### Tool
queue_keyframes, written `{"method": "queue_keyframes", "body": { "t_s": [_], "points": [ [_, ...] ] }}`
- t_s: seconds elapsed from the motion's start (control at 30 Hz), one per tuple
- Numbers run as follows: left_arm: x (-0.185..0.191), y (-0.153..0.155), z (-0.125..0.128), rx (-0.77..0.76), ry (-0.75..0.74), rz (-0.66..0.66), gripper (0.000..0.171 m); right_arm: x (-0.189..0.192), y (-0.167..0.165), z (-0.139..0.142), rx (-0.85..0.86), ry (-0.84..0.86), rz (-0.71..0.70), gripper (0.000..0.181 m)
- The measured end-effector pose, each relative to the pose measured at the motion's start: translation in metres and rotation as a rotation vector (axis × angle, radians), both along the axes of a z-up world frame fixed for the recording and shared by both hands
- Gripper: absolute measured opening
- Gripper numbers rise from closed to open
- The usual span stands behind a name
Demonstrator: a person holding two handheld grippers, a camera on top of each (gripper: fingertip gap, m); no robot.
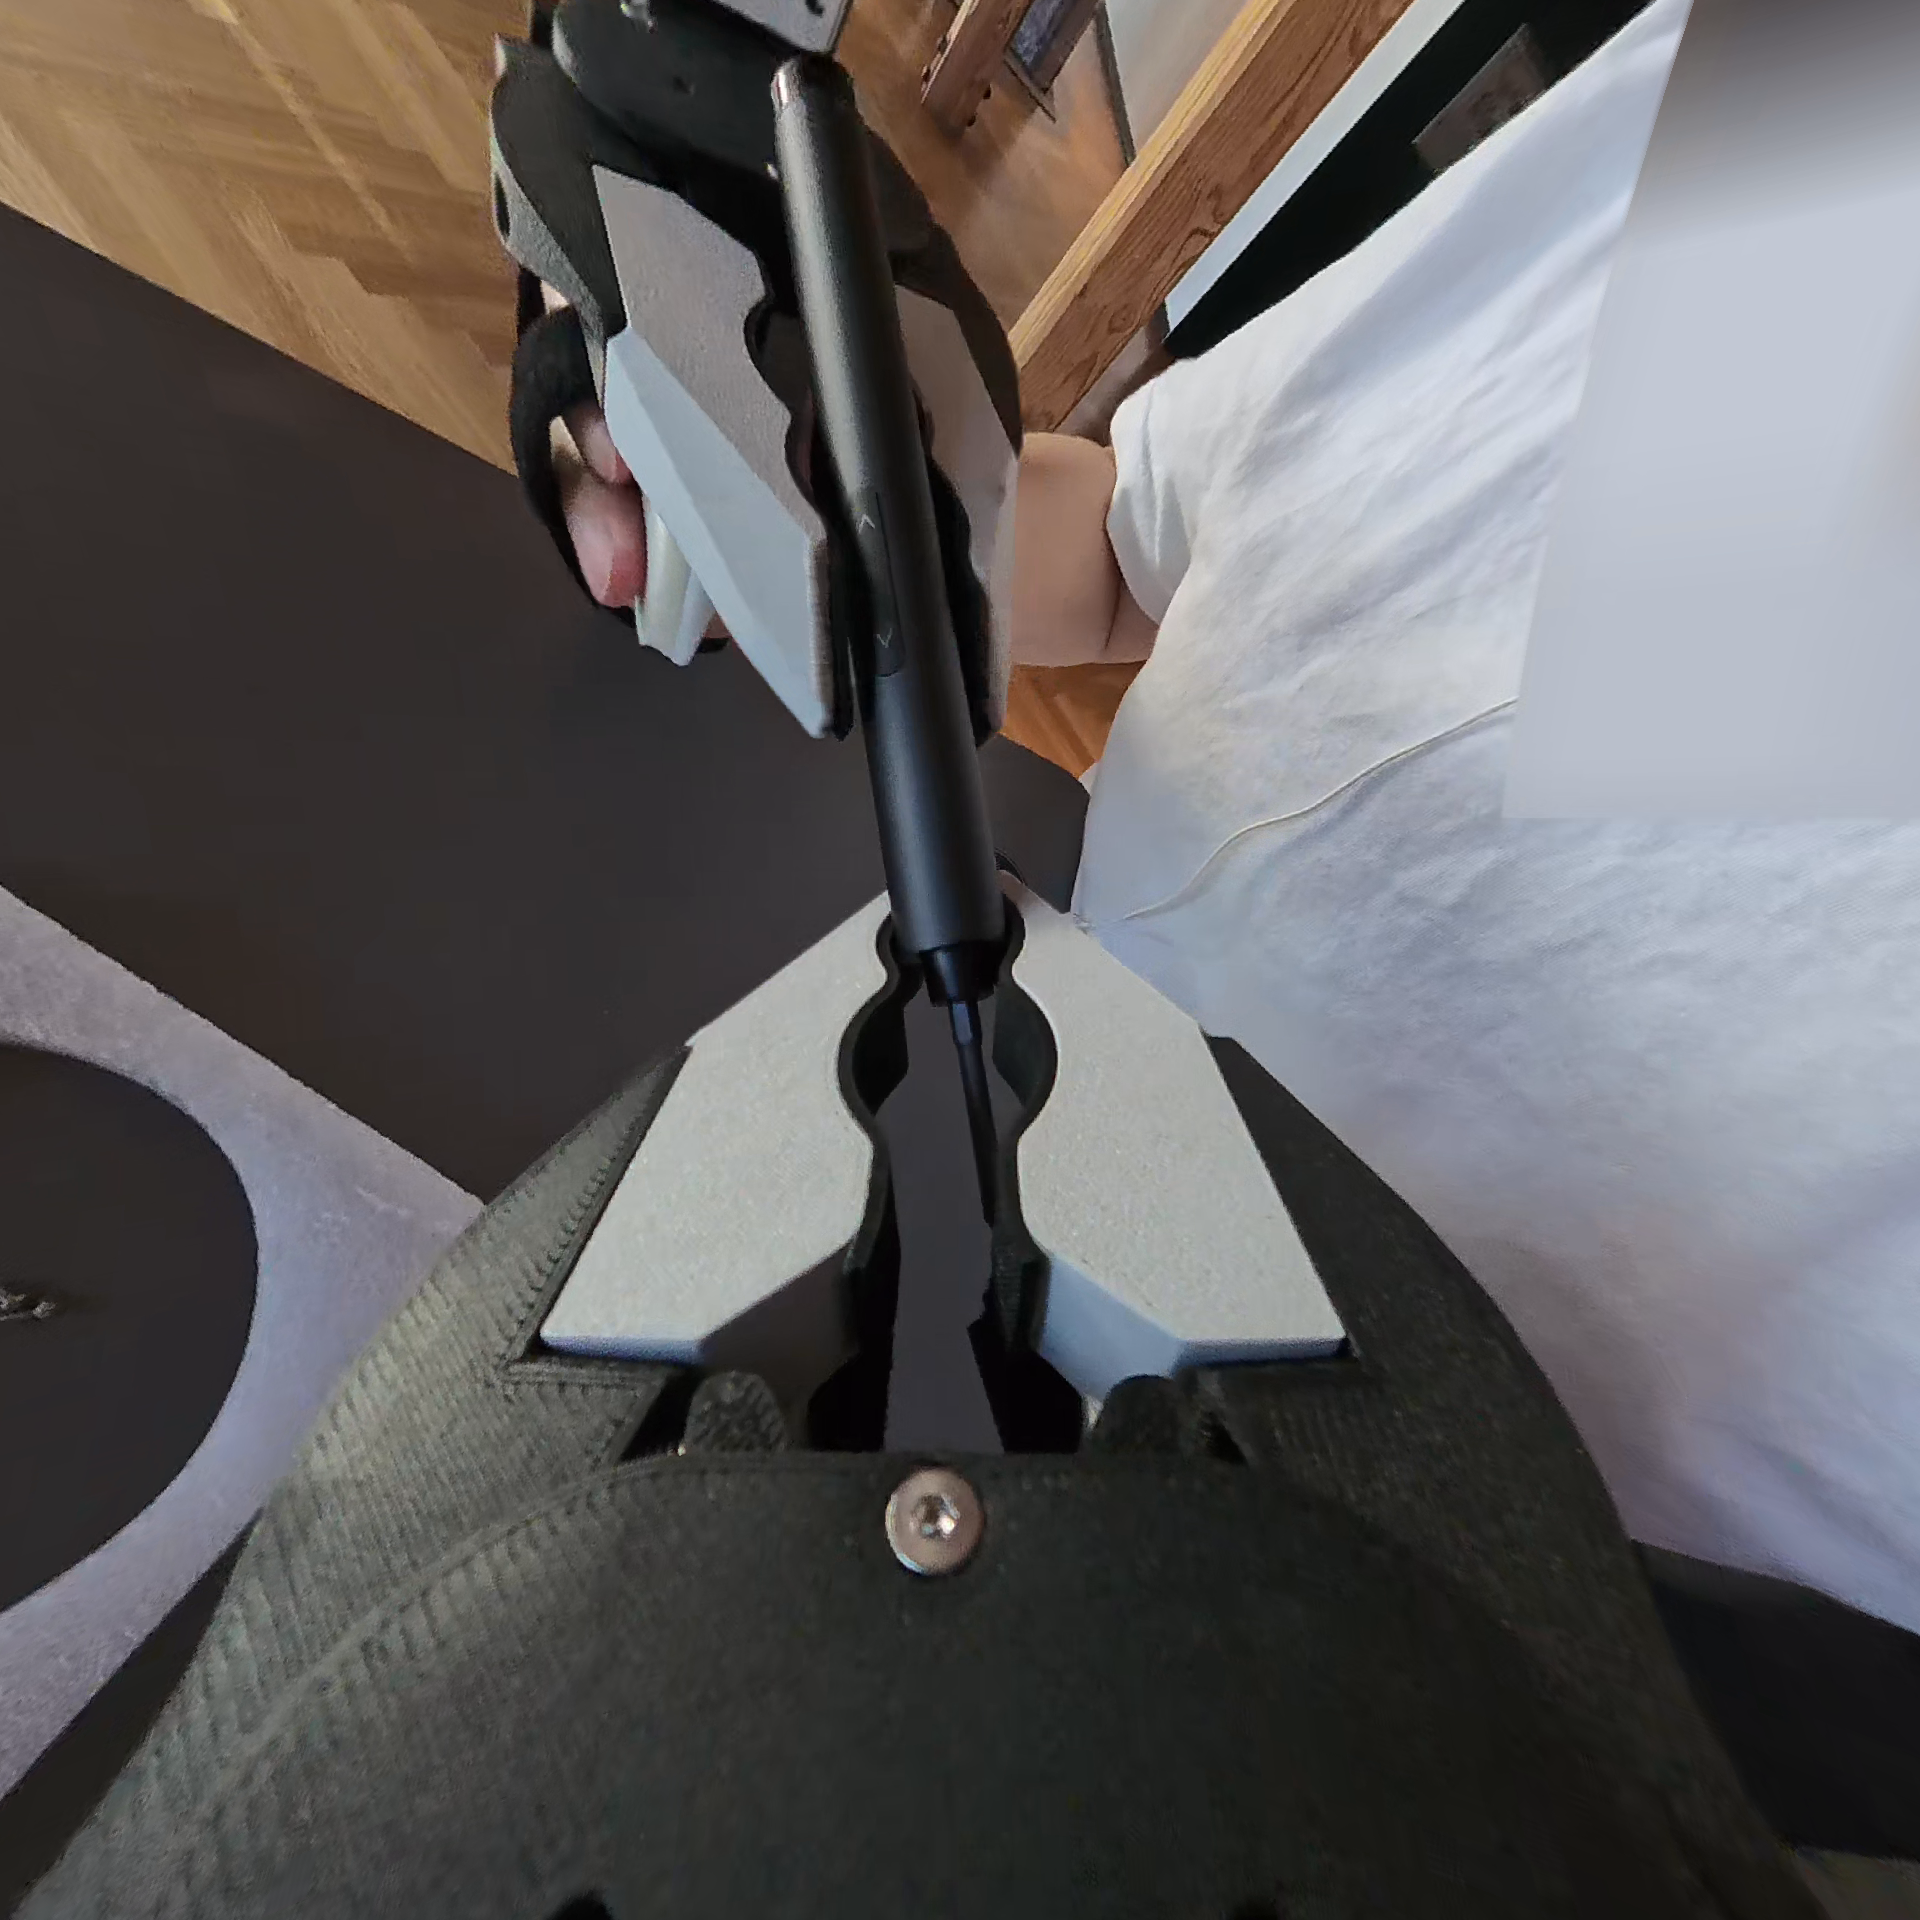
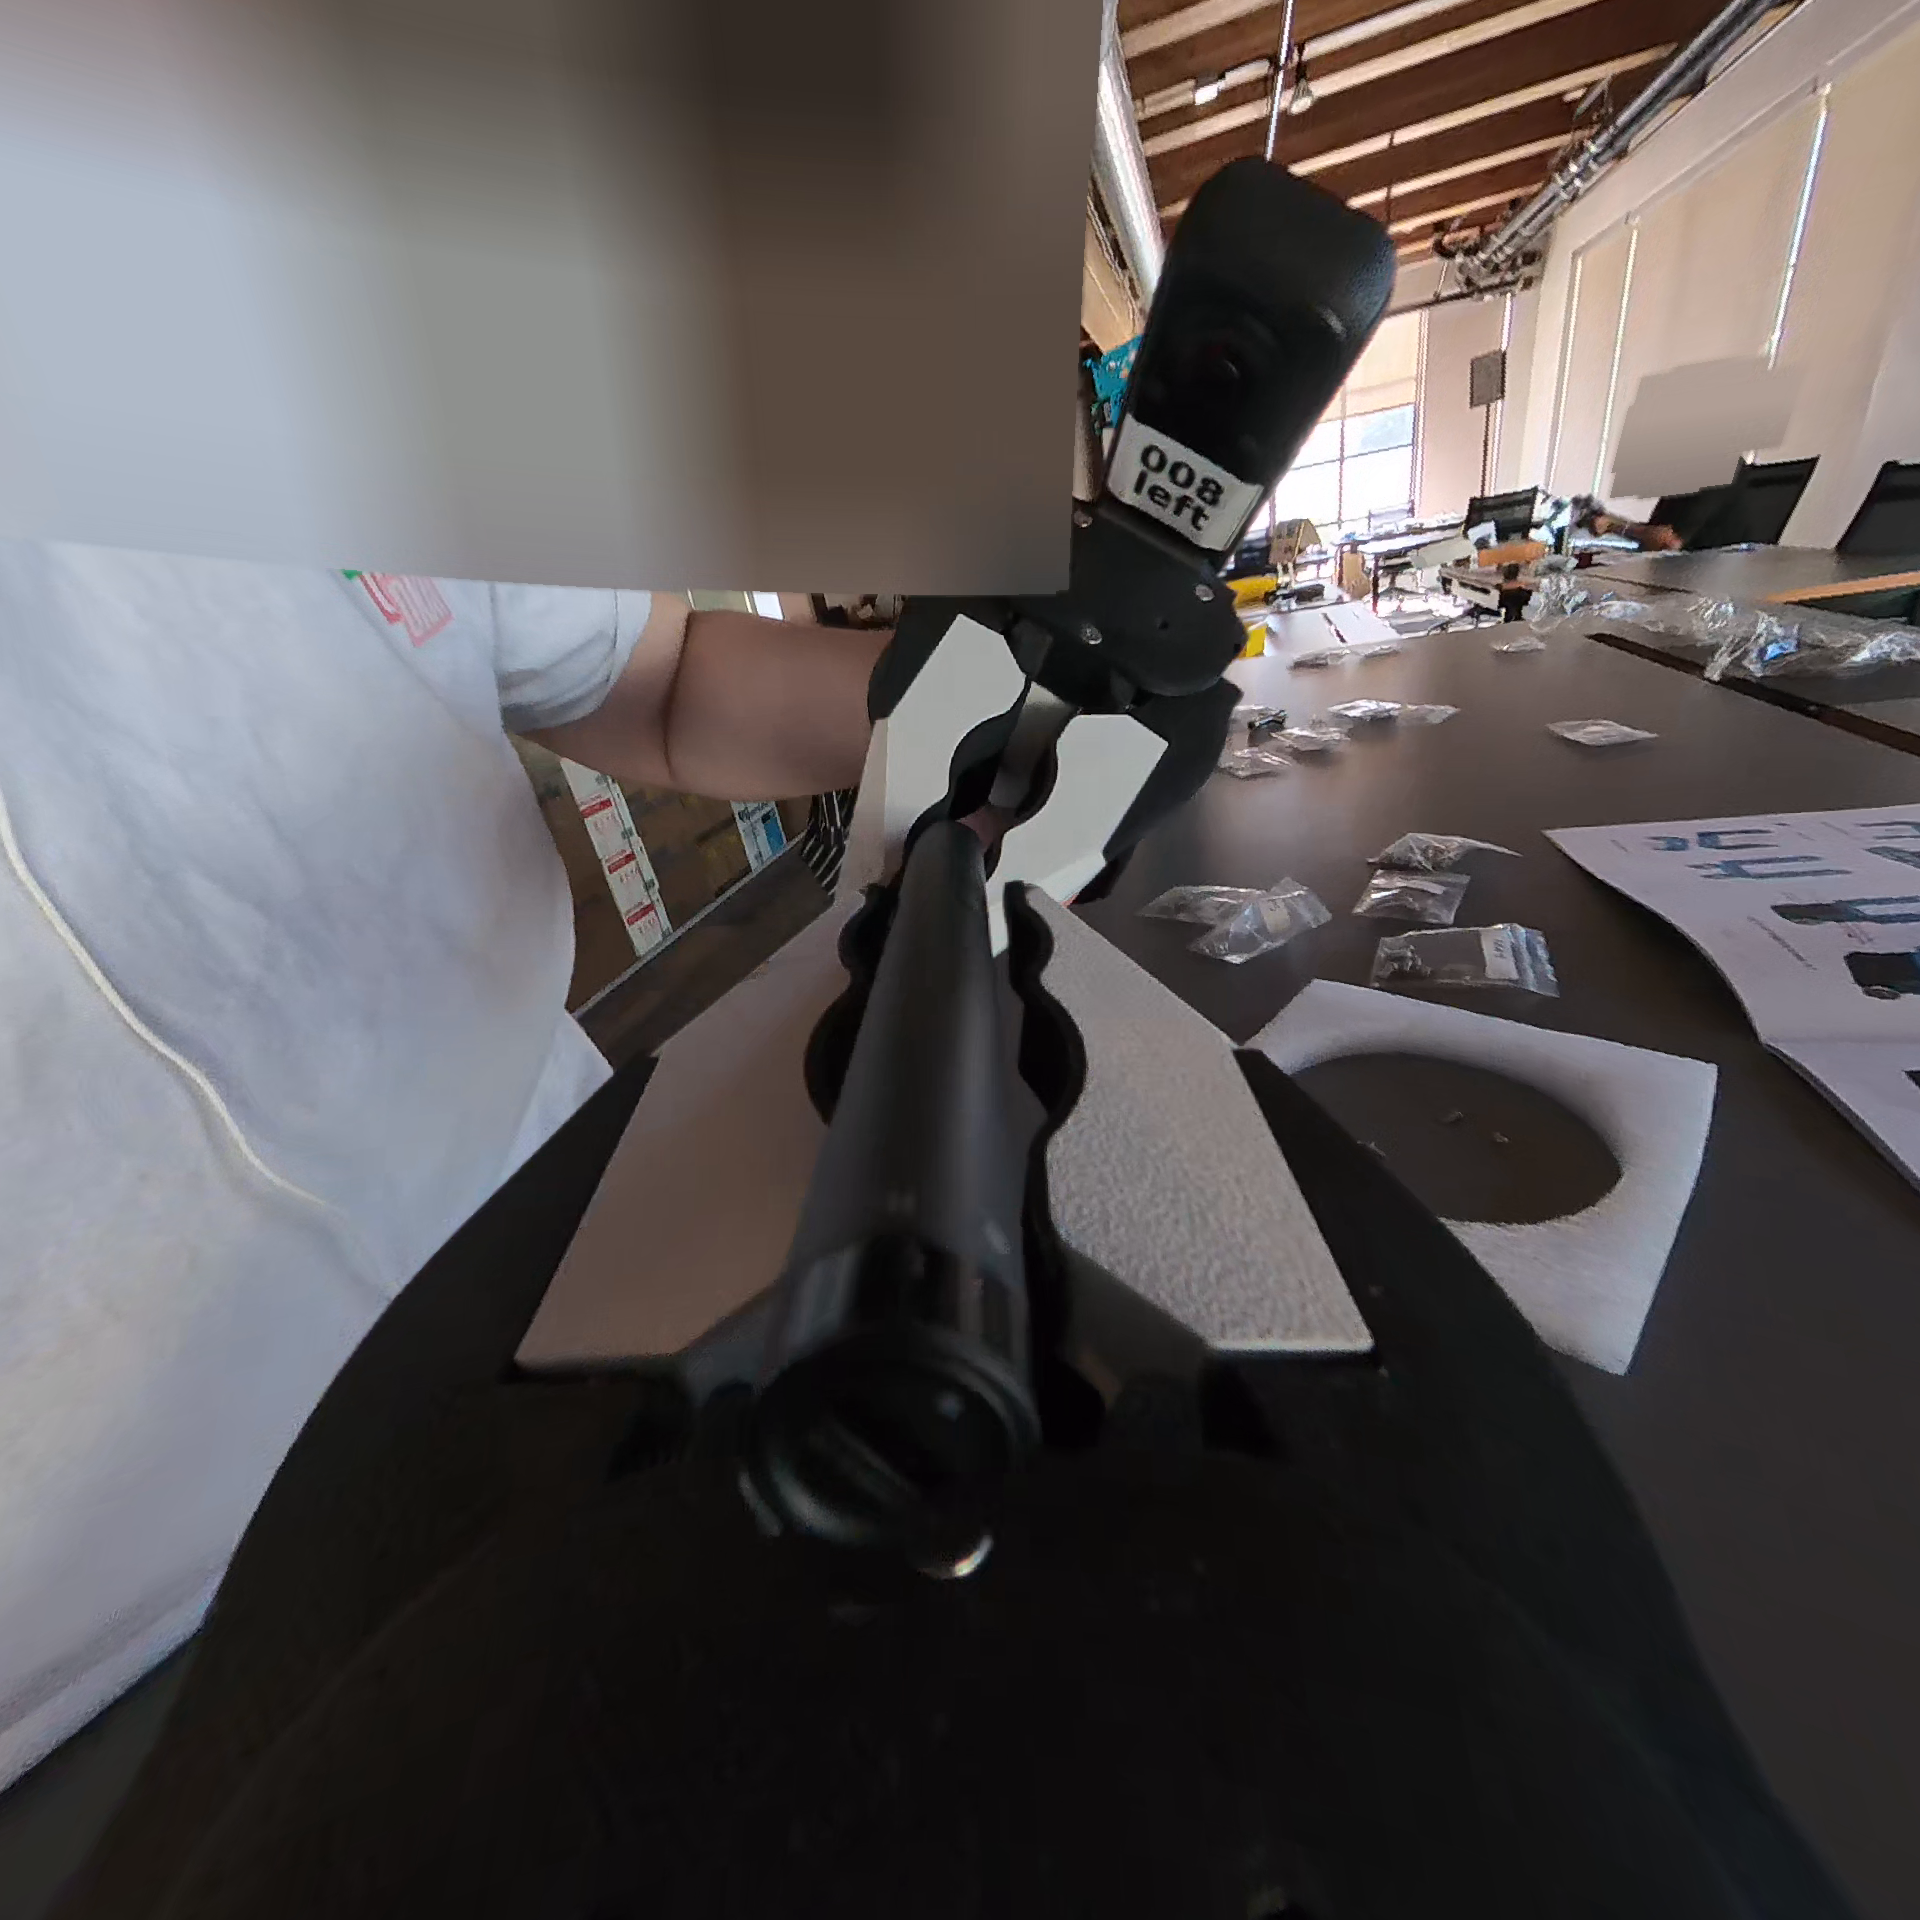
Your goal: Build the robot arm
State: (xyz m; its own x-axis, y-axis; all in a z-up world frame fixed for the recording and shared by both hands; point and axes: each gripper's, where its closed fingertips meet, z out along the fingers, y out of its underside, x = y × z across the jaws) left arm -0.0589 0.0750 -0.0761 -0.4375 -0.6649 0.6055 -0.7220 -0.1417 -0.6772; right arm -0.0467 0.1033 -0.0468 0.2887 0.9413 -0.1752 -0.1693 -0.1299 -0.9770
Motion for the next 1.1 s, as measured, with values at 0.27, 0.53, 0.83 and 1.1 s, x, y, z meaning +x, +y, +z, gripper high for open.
{"method": "queue_keyframes", "body": {
  "t_s": [0.27, 0.53, 0.83, 1.1],
  "points": [
    [0.0, 0.004, -0.007, -0.006, 0.026, 0.011, 0.009, -0.006, 0.003, -0.006, -0.055, 0.023, 0.01, 0.021],
    [-0.002, 0.005, -0.014, 0.005, 0.049, 0.015, 0.009, -0.01, 0.008, -0.01, -0.043, -0.008, 0.004, 0.017],
    [-0.027, 0.089, -0.022, 0.114, -0.003, 0.425, 0.03, 0.022, 0.054, -0.024, 0.003, -0.252, -0.237, 0.017],
    [-0.077, 0.127, -0.019, 0.116, -0.168, 0.772, 0.028, 0.029, 0.089, -0.05, 0.014, -0.563, -0.389, 0.018]
  ]
}}
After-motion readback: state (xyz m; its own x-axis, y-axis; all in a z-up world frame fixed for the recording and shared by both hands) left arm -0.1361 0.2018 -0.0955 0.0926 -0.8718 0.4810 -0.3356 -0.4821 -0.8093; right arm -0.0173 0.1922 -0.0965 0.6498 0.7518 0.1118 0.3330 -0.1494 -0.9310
